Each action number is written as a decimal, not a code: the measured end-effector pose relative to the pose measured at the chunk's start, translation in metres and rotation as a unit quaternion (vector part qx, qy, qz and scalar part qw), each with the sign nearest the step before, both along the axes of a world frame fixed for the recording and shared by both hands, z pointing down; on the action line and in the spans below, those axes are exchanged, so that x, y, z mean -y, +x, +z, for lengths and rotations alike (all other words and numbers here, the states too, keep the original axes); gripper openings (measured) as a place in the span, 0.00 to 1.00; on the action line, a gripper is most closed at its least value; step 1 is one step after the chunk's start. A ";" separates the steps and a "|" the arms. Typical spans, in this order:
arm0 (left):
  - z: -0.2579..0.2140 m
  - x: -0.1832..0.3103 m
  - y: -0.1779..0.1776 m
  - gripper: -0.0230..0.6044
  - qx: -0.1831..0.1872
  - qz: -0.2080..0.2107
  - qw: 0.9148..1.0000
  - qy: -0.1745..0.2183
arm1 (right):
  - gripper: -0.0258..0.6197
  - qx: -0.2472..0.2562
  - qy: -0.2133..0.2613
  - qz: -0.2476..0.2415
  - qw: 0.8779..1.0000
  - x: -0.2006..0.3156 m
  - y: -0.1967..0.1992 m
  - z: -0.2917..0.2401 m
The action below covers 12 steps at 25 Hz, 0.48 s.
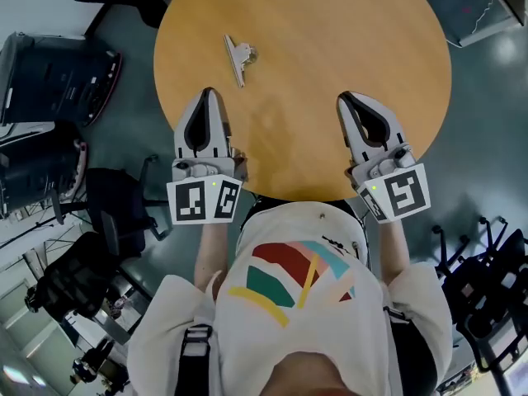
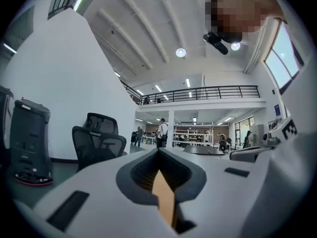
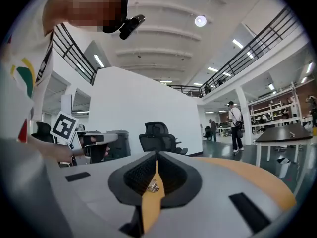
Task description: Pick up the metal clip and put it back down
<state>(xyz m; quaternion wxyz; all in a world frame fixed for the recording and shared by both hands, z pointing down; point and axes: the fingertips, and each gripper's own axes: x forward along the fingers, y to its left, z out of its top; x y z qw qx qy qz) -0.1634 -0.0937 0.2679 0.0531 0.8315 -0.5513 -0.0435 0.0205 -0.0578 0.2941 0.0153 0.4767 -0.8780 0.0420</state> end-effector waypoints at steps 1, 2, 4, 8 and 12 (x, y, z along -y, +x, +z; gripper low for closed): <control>0.001 0.006 0.000 0.11 -0.001 -0.007 1.000 -0.002 | 0.06 -0.001 -0.004 -0.013 1.000 0.009 -0.001 0.002; 0.001 0.012 -0.001 0.11 -0.002 -0.013 1.000 -0.004 | 0.06 -0.002 -0.008 -0.022 1.000 0.018 -0.002 0.004; 0.004 0.024 -0.006 0.11 -0.007 -0.020 1.000 -0.008 | 0.06 -0.002 -0.017 -0.033 0.999 0.033 -0.011 0.008; 0.020 0.047 -0.022 0.11 -0.011 -0.019 1.000 -0.021 | 0.07 -0.015 -0.026 -0.035 0.999 0.063 -0.036 0.019; 0.037 0.070 -0.043 0.11 -0.016 -0.013 0.999 -0.039 | 0.24 -0.066 -0.047 -0.048 0.996 0.095 -0.070 0.040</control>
